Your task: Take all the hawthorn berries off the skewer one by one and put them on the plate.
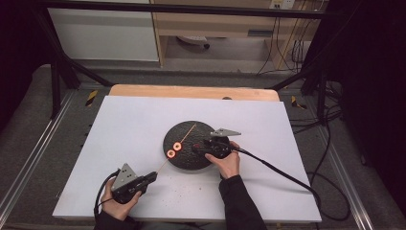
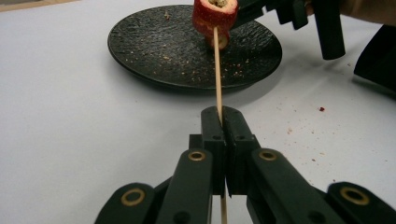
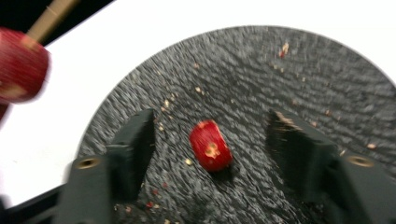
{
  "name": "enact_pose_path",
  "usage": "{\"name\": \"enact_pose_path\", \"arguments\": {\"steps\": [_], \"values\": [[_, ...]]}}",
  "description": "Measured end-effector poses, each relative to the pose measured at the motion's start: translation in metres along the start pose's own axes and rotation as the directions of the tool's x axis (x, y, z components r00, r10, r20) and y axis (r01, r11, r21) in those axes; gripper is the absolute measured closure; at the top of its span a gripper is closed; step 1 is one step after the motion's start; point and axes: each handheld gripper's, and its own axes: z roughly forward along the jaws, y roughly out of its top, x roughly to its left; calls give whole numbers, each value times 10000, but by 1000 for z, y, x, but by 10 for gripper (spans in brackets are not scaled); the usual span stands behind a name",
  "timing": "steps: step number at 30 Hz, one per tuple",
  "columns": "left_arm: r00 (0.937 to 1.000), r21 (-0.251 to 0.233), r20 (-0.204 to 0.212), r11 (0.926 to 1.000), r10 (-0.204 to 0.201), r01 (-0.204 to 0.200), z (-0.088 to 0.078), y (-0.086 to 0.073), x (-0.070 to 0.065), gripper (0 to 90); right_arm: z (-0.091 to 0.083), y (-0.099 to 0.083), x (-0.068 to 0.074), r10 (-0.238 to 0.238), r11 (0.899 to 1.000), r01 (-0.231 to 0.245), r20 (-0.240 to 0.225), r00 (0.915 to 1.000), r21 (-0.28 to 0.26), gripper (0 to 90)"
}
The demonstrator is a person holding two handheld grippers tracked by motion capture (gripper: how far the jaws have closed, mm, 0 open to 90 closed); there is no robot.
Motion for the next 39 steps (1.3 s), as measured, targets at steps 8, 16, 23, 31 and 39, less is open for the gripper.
{"name": "enact_pose_path", "arguments": {"steps": [8, 16, 23, 31, 39], "values": [[10000, -20, 11, 10000, 28, -28, 1, 0, -1, 883, -19, 8, 13, 134, 9987, -173, -804, 9967, -486, 174], [9999, 46, 94, 9999, 137, -138, 3, -1, -4, 883, -24, 12, 33, 117, 9975, -220, -1485, 9888, -679, 167], [9997, 56, 158, 9998, 194, -195, 3, -1, -6, 883, -14, 18, 45, 265, 9965, -403, -1815, 9830, -730, 277], [9995, 128, 208, 9996, 231, -234, 4, -1, -8, 883, -6, 14, 46, 918, 9939, -1028, -2152, 9722, -401, 490], [9994, 99, 220, 9996, 274, -276, 4, -1, -9, 883, -6, 13, 47, 1270, 9914, -1304, -2652, 9558, 45, 601]]}}
